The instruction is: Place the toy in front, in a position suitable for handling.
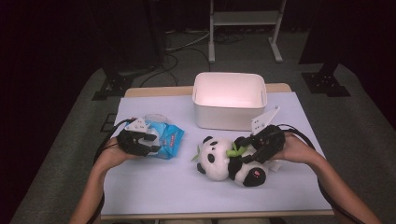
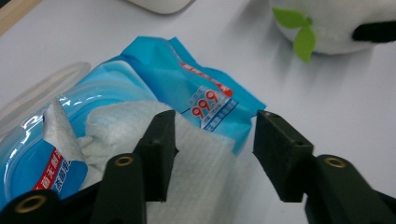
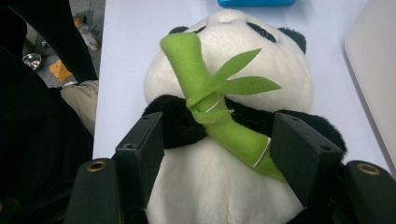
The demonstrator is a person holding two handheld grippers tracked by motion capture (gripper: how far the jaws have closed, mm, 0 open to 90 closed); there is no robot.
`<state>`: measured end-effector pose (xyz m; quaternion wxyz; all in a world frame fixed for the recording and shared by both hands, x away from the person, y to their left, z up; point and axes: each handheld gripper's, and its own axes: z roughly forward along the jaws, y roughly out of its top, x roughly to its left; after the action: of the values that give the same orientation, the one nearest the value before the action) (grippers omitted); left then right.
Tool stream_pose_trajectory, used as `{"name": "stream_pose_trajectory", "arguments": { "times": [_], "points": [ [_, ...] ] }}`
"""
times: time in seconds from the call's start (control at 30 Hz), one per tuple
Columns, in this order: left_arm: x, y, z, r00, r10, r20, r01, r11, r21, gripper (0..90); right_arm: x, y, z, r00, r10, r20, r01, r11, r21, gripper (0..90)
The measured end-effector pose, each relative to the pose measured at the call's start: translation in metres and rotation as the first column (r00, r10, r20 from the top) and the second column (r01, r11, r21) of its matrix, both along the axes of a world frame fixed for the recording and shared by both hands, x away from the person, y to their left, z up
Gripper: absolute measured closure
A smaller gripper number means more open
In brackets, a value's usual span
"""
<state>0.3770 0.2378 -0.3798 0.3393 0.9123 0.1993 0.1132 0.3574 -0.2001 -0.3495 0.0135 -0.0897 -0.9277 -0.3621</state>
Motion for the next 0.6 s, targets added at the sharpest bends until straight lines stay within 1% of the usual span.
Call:
{"name": "stream_pose_trajectory", "arguments": {
  "times": [0.03,0.07,0.1,0.13,0.17,0.2,0.37,0.43,0.47,0.5,0.53,0.6],
  "points": [
    [0.003,0.0,-0.003,1.0,-0.001,-0.006,0.001,0.9999,0.011,51.8,0.0,0.0,0.0,1.0,0.002,0.001,-0.002,1.0,0.001,33.7],
    [0.003,0.0,-0.003,1.0,-0.001,-0.006,0.001,0.9999,0.011,53.4,0.0,0.0,0.0,1.0,0.002,0.001,-0.002,1.0,0.001,33.7],
    [0.004,0.0,-0.005,1.0,0.0,-0.001,0.0,0.9998,0.02,53.4,0.0,0.0,0.0,1.0,0.002,0.001,-0.002,1.0,0.003,33.7],
    [0.006,0.0,-0.007,0.9999,-0.002,-0.011,0.002,0.9998,0.017,56.7,0.0,0.0,0.0,1.0,-0.001,-0.001,0.001,1.0,0.005,33.7],
    [0.008,0.001,-0.009,0.9998,-0.003,-0.019,0.004,1.0,0.009,56.7,0.0,0.0,0.0,1.0,-0.001,-0.001,0.001,1.0,0.005,33.7],
    [0.009,0.002,-0.01,0.9998,-0.005,-0.017,0.005,1.0,-0.004,60.1,0.0,-0.001,-0.001,1.0,-0.002,0.001,0.002,1.0,0.009,33.7],
    [0.011,0.005,-0.011,0.9998,-0.009,-0.019,0.008,0.9997,-0.022,68.1,0.001,-0.001,-0.002,1.0,-0.003,0.003,0.003,1.0,0.016,33.3],
    [0.011,0.005,-0.012,0.9998,-0.016,-0.013,0.016,0.9995,-0.027,75.3,0.001,-0.001,-0.002,1.0,-0.003,0.006,0.003,1.0,0.016,32.9],
    [0.011,0.004,-0.012,0.9998,-0.022,-0.005,0.021,0.9994,-0.029,75.3,0.0,-0.001,-0.002,1.0,-0.004,0.008,0.004,1.0,0.017,32.6],
    [0.011,0.003,-0.013,0.9994,-0.033,0.012,0.034,0.9992,-0.023,86.1,0.0,-0.002,-0.003,0.9999,-0.01,0.008,0.01,1.0,0.024,32.2],
    [0.011,0.002,-0.013,0.999,-0.039,0.021,0.04,0.9991,-0.018,88.0,0.0,-0.002,-0.003,0.9999,-0.01,0.009,0.01,1.0,0.026,32.1],
    [0.011,0.001,-0.012,0.9986,-0.048,0.024,0.048,0.9988,-0.005,89.0,-0.001,-0.002,-0.003,0.9999,-0.013,0.006,0.013,0.999,0.031,31.9]
  ]
}}
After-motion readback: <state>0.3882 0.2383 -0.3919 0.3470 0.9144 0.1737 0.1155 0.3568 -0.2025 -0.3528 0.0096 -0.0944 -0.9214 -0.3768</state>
